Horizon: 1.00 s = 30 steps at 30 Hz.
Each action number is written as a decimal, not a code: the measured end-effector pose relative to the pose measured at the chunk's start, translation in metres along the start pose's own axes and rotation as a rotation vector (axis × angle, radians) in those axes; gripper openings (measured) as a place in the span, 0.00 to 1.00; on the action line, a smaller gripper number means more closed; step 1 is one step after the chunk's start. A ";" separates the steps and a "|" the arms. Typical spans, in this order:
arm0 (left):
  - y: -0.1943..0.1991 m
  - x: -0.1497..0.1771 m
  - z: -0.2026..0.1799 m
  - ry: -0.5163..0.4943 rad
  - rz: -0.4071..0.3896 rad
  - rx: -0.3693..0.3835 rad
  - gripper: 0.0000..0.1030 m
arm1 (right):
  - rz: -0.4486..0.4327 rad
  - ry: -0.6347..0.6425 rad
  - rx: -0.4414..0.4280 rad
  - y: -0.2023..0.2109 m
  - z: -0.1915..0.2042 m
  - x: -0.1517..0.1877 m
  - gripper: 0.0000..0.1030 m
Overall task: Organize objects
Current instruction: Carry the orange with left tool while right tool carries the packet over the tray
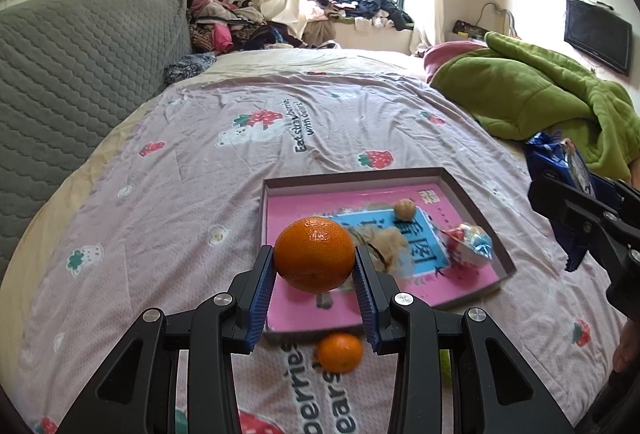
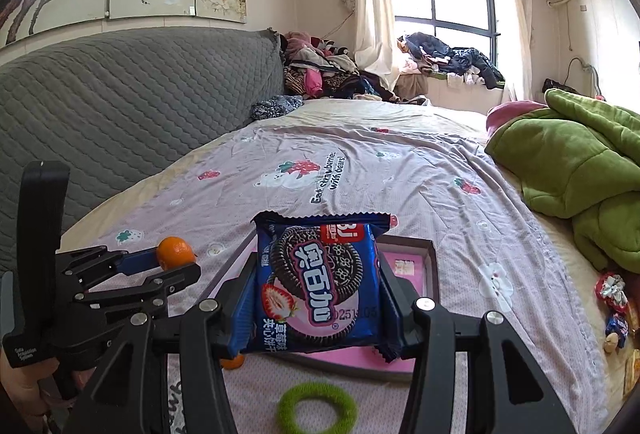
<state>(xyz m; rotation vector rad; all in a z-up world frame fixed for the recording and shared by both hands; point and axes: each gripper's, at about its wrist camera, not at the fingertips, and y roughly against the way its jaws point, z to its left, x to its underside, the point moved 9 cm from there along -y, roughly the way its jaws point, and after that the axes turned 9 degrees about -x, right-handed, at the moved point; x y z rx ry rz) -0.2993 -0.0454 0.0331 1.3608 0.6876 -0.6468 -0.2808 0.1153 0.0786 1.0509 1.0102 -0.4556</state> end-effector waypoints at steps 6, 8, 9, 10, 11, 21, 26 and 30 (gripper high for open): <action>-0.023 -0.003 0.004 0.005 0.017 -0.011 0.38 | 0.002 -0.004 0.000 -0.016 -0.005 -0.003 0.51; -0.032 0.000 0.004 0.005 0.027 -0.009 0.38 | 0.009 -0.007 -0.003 -0.023 -0.006 -0.002 0.51; -0.034 0.002 0.003 0.006 0.031 -0.008 0.38 | 0.015 -0.006 -0.003 -0.027 -0.007 0.000 0.51; -0.038 0.005 0.002 0.005 0.038 -0.005 0.38 | 0.021 -0.007 -0.001 -0.031 -0.008 0.001 0.51; -0.042 0.007 0.002 0.006 0.042 -0.003 0.38 | 0.026 -0.008 -0.002 -0.035 -0.008 0.002 0.51; -0.076 0.031 -0.003 -0.009 0.096 0.001 0.39 | 0.090 -0.026 0.005 -0.070 -0.016 0.028 0.51; -0.089 0.041 -0.006 -0.016 0.119 0.006 0.39 | 0.124 -0.010 0.015 -0.086 -0.017 0.043 0.51; -0.097 0.047 -0.008 -0.020 0.134 0.011 0.39 | 0.148 -0.014 0.013 -0.097 -0.018 0.053 0.51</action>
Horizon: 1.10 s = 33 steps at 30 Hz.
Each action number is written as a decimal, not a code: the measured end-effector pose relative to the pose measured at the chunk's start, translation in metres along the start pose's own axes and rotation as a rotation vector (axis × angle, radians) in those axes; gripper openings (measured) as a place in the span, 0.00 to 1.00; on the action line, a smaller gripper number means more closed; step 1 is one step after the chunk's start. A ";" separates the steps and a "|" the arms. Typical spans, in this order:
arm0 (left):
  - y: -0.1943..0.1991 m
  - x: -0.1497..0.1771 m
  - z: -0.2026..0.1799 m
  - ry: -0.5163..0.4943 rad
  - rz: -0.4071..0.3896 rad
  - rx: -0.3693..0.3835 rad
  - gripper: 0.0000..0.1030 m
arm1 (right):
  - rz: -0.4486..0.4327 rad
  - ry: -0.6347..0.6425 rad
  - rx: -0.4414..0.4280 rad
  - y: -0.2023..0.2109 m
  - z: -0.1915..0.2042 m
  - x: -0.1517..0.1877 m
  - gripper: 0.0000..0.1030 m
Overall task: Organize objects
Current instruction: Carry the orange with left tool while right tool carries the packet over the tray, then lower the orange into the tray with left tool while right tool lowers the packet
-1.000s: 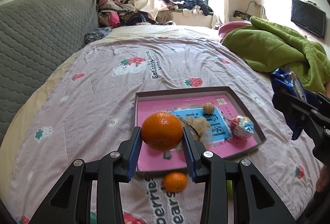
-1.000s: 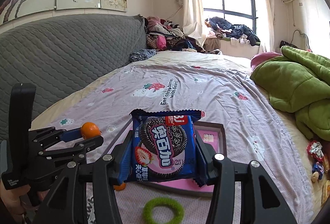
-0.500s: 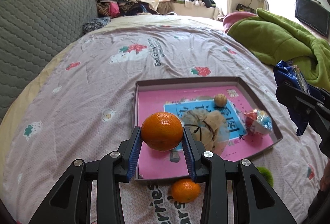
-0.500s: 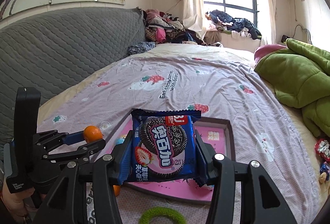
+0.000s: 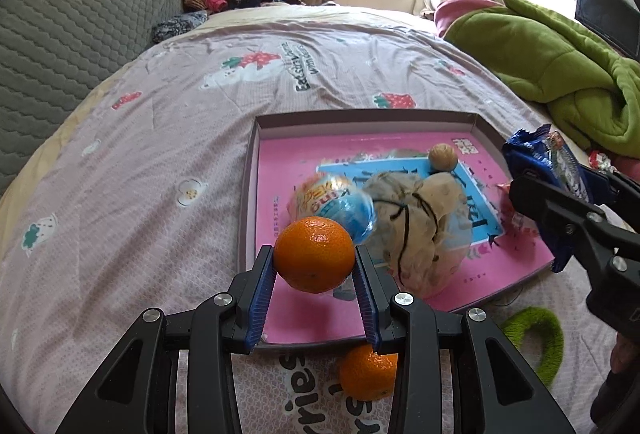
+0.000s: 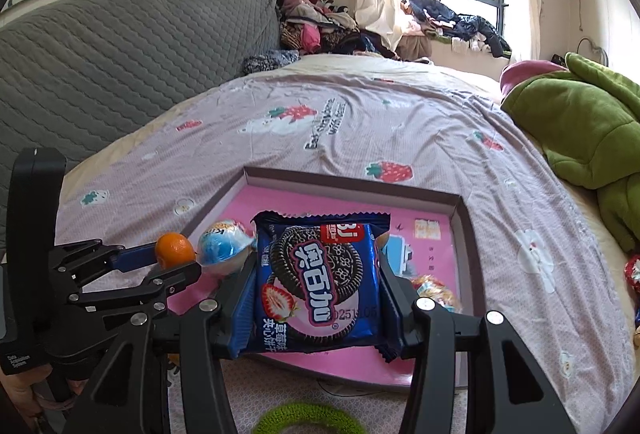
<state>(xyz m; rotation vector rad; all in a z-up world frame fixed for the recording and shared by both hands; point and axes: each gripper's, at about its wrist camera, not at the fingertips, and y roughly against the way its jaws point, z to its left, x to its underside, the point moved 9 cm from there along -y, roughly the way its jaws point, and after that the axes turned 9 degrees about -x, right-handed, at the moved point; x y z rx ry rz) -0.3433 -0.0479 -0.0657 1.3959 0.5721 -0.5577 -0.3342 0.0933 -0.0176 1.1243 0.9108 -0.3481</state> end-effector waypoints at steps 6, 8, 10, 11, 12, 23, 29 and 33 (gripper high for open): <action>-0.012 0.007 -0.003 -0.007 0.024 0.005 0.39 | 0.031 -0.002 0.000 -0.016 -0.002 0.009 0.51; -0.016 0.009 -0.005 -0.012 0.029 0.004 0.39 | 0.042 -0.002 -0.002 -0.021 -0.003 0.013 0.51; -0.019 0.010 -0.006 -0.012 0.039 0.010 0.39 | 0.053 0.002 0.001 -0.026 -0.004 0.016 0.51; -0.021 0.011 -0.007 -0.013 0.040 0.011 0.39 | 0.060 0.003 0.000 -0.028 -0.004 0.017 0.51; -0.022 0.011 -0.008 -0.016 0.042 0.012 0.39 | 0.066 0.003 0.001 -0.031 -0.005 0.019 0.51; -0.031 0.016 -0.012 -0.024 0.054 0.017 0.38 | 0.115 0.025 0.036 -0.052 -0.009 0.030 0.51; -0.031 0.017 -0.013 -0.019 0.051 0.018 0.38 | 0.138 0.020 0.043 -0.059 -0.011 0.036 0.51; -0.029 0.016 -0.013 -0.016 0.037 0.016 0.39 | 0.151 0.021 0.053 -0.061 -0.014 0.040 0.51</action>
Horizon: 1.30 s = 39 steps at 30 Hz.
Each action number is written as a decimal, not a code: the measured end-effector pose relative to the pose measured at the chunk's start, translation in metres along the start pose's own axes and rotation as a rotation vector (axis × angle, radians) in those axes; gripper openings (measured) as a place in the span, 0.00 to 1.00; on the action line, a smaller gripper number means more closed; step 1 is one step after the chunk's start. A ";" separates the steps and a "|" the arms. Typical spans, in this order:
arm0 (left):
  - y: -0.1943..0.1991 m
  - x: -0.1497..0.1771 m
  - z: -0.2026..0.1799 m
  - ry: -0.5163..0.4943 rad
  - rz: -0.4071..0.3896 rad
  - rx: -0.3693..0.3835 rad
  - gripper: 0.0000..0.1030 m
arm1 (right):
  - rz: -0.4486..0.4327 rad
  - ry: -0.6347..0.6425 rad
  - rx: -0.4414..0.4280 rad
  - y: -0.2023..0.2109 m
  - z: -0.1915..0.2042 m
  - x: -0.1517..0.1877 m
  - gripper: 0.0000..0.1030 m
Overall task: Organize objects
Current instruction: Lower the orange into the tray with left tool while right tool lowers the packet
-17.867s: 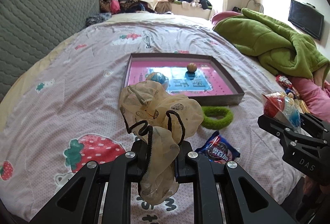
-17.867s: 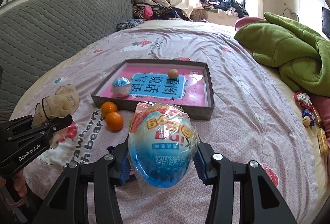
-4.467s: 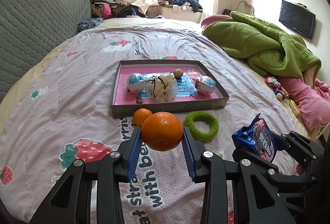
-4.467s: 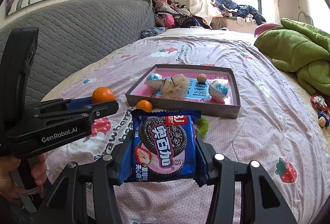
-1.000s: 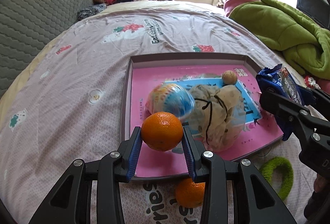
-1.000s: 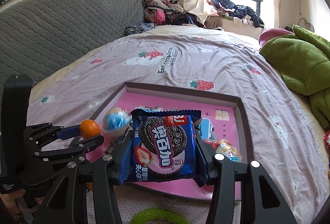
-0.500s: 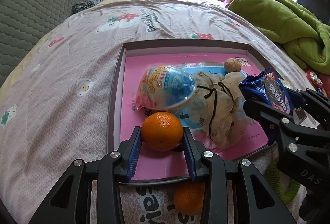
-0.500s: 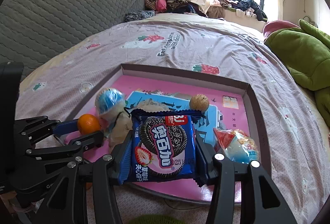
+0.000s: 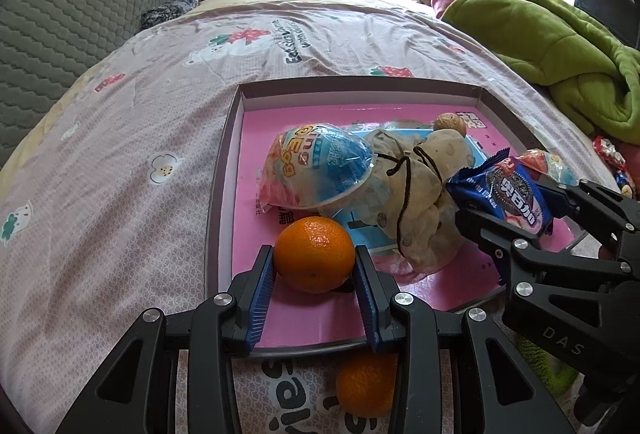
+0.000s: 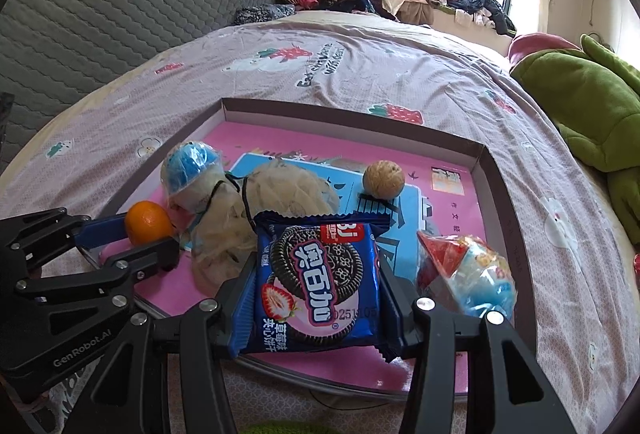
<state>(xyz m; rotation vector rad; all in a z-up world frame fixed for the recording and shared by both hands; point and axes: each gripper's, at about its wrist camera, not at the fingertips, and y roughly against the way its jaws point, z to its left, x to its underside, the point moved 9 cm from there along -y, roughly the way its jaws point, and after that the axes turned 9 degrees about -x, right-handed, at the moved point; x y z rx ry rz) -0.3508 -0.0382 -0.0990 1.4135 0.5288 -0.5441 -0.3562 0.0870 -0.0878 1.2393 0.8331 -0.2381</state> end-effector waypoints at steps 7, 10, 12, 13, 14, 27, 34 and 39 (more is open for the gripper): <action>0.002 0.001 -0.001 -0.004 0.002 0.004 0.39 | 0.027 0.002 0.015 -0.004 -0.002 0.004 0.51; 0.003 0.001 -0.002 0.000 0.003 0.005 0.39 | 0.043 0.001 0.021 -0.006 -0.003 0.008 0.51; 0.003 0.001 -0.001 0.000 0.005 0.008 0.39 | 0.047 0.003 0.023 -0.007 -0.003 0.009 0.51; 0.004 0.002 -0.001 0.000 0.005 0.009 0.39 | 0.049 -0.003 0.025 -0.007 -0.004 0.010 0.51; 0.004 0.002 -0.002 -0.001 0.006 0.009 0.39 | 0.053 -0.005 0.024 -0.007 -0.004 0.010 0.51; 0.007 0.005 0.004 0.032 0.032 0.031 0.39 | 0.068 -0.010 0.037 -0.002 -0.005 0.010 0.53; 0.012 0.006 0.004 0.027 0.037 0.020 0.40 | 0.050 0.004 0.039 0.009 -0.001 0.004 0.58; 0.014 0.007 0.005 0.019 0.034 0.011 0.53 | 0.041 -0.004 0.035 0.017 -0.002 0.004 0.58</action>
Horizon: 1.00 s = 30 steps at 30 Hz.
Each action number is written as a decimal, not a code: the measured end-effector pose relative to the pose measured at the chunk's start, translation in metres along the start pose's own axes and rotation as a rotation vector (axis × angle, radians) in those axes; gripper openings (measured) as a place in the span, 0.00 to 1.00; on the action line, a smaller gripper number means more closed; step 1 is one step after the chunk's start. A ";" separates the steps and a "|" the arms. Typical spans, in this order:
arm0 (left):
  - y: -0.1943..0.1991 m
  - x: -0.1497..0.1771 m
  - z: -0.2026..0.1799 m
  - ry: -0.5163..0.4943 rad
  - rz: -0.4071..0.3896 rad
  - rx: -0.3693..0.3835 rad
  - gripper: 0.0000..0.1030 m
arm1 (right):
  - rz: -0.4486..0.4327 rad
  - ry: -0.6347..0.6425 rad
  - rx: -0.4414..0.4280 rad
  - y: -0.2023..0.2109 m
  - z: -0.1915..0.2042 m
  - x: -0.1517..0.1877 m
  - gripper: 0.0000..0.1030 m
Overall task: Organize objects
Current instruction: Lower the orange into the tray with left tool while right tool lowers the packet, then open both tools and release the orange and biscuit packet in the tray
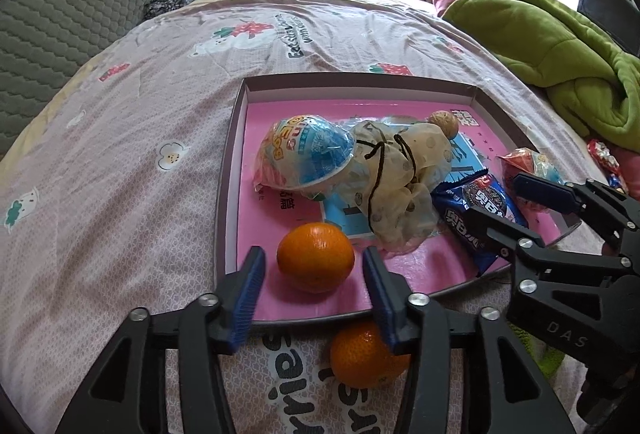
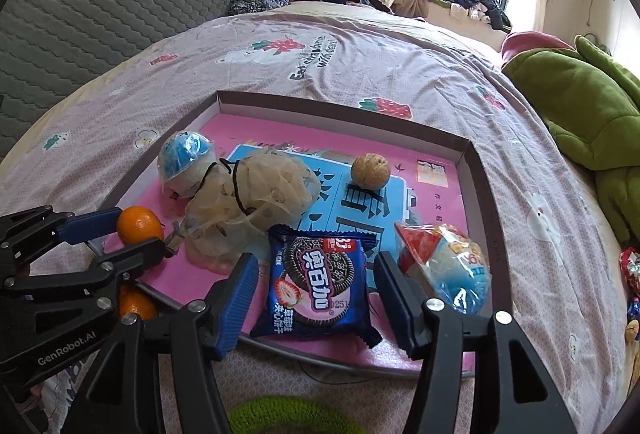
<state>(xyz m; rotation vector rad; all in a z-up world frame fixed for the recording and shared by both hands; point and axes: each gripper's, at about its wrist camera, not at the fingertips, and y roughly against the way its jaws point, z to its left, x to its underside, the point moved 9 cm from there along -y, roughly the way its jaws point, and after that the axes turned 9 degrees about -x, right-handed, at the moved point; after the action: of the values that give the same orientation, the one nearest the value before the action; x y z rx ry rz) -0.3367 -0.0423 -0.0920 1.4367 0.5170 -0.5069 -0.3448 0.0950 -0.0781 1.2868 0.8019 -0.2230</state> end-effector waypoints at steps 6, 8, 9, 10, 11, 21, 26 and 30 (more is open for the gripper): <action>0.005 0.001 0.000 -0.003 -0.001 -0.014 0.56 | -0.013 -0.010 -0.006 0.010 -0.001 0.000 0.58; 0.006 0.002 0.000 -0.002 0.000 -0.017 0.57 | -0.016 -0.009 -0.006 0.013 0.000 -0.001 0.58; 0.007 0.002 0.000 0.000 -0.001 -0.020 0.57 | -0.017 -0.008 -0.006 0.014 0.000 -0.001 0.58; 0.008 0.002 0.001 0.001 -0.002 -0.022 0.57 | -0.017 -0.007 -0.005 0.015 0.000 -0.001 0.58; 0.009 0.002 0.001 0.000 -0.002 -0.023 0.58 | -0.019 -0.007 -0.005 0.017 0.000 -0.001 0.58; 0.026 0.002 0.004 0.013 -0.015 -0.024 0.62 | -0.033 -0.019 -0.012 0.029 0.002 -0.001 0.58; 0.038 0.000 0.004 0.024 -0.027 -0.019 0.69 | -0.049 -0.018 -0.015 0.040 0.005 -0.003 0.58; 0.047 -0.001 0.005 0.031 -0.040 -0.021 0.69 | -0.060 -0.019 -0.011 0.049 0.006 -0.004 0.58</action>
<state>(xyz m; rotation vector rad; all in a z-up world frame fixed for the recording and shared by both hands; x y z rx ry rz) -0.3086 -0.0438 -0.0536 1.4188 0.5747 -0.5103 -0.3175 0.1031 -0.0371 1.2496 0.8252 -0.2774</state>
